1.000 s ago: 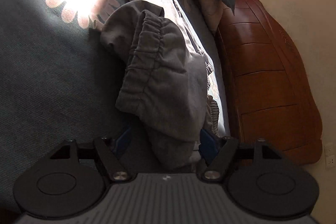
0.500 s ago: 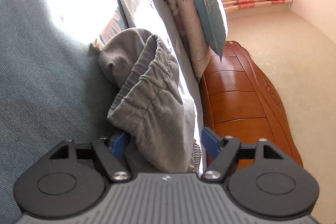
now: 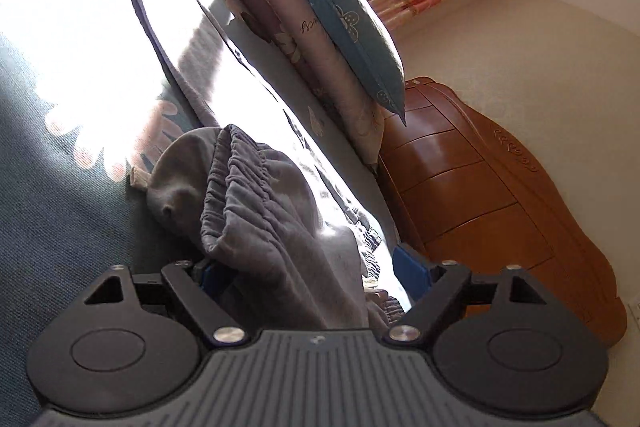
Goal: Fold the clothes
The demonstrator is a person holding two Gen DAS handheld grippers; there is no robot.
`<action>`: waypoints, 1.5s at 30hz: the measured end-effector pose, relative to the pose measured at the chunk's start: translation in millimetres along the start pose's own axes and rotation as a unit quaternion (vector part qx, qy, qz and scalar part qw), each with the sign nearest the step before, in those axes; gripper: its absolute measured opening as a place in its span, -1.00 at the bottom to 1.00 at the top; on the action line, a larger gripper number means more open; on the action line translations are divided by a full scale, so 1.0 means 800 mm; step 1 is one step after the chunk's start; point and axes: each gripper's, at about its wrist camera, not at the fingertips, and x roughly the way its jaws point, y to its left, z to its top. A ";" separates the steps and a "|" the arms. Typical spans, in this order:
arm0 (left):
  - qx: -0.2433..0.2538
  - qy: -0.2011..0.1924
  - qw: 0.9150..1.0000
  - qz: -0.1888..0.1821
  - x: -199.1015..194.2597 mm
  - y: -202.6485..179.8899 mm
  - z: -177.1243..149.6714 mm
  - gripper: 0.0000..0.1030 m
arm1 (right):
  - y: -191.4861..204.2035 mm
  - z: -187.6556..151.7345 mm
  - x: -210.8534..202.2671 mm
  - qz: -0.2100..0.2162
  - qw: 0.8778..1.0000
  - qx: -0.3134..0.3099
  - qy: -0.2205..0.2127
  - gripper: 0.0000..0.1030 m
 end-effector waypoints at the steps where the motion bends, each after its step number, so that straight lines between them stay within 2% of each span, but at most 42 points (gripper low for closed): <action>1: -0.005 -0.007 1.000 -0.006 -0.003 -0.002 0.004 0.59 | 0.000 0.000 0.000 -0.001 1.000 -0.002 0.000 0.78; 3: -0.012 -0.022 0.999 -0.020 -0.009 -0.005 0.012 0.59 | 0.002 0.000 0.001 -0.002 1.000 -0.007 0.001 0.79; 4: -0.002 -0.033 0.999 -0.039 -0.012 -0.010 0.016 0.62 | 0.003 0.000 0.001 -0.003 1.000 -0.010 0.001 0.79; 5: 0.009 -0.033 0.999 -0.040 -0.007 -0.013 0.019 0.62 | 0.003 0.000 0.001 -0.004 1.000 -0.013 0.001 0.79; 6: 0.018 -0.029 0.999 -0.038 -0.002 -0.015 0.021 0.63 | 0.004 0.000 0.002 -0.004 1.000 -0.016 0.002 0.80; 8: 0.005 0.010 1.000 0.005 0.017 -0.006 0.023 0.62 | 0.005 0.000 0.003 -0.005 1.000 -0.018 0.003 0.80; 9: -0.008 0.016 1.000 0.023 0.023 0.001 0.023 0.59 | 0.005 0.001 0.004 -0.005 1.000 -0.017 0.004 0.80; 15: -0.093 0.008 0.995 0.027 0.035 0.035 0.031 0.55 | 0.012 -0.002 0.005 -0.011 0.999 -0.041 0.008 0.81; 17: -0.110 0.011 0.993 0.028 0.041 0.040 0.034 0.44 | 0.016 -0.004 0.008 -0.015 0.998 -0.056 0.010 0.83; 19: -0.114 0.014 0.993 0.035 0.045 0.043 0.035 0.10 | 0.020 -0.003 0.010 -0.018 0.998 -0.064 0.012 0.87; 22: -0.112 0.018 0.992 0.049 0.050 0.047 0.036 -0.27 | 0.024 -0.004 0.012 -0.019 0.997 -0.070 0.013 0.87; 25: -0.084 0.020 0.994 0.069 0.045 0.041 0.033 -0.56 | 0.025 -0.005 0.011 -0.020 0.997 -0.076 0.016 0.88; 28: -0.057 0.023 0.995 0.083 0.040 0.033 0.035 -0.68 | 0.026 -0.005 0.011 -0.023 0.997 -0.078 0.016 0.88; 33: -0.015 0.036 0.995 0.093 0.029 0.011 0.045 -0.69 | 0.026 -0.003 0.010 -0.029 0.997 -0.077 0.011 0.88; 35: 0.001 0.043 0.994 0.097 0.022 0.003 0.052 -0.71 | 0.025 -0.001 0.005 -0.036 0.996 -0.075 -0.003 0.88; 38: 0.034 0.047 0.993 0.108 0.005 -0.010 0.064 -0.73 | 0.017 0.004 -0.009 -0.048 0.996 -0.063 -0.050 0.88; 42: 0.067 0.029 0.989 0.131 -0.033 -0.026 0.095 -0.73 | 0.004 0.009 -0.019 -0.071 0.994 -0.026 -0.083 0.88; 45: 0.088 0.006 0.984 0.154 -0.067 -0.033 0.123 -0.73 | -0.007 0.012 -0.018 -0.070 0.994 0.004 -0.080 0.88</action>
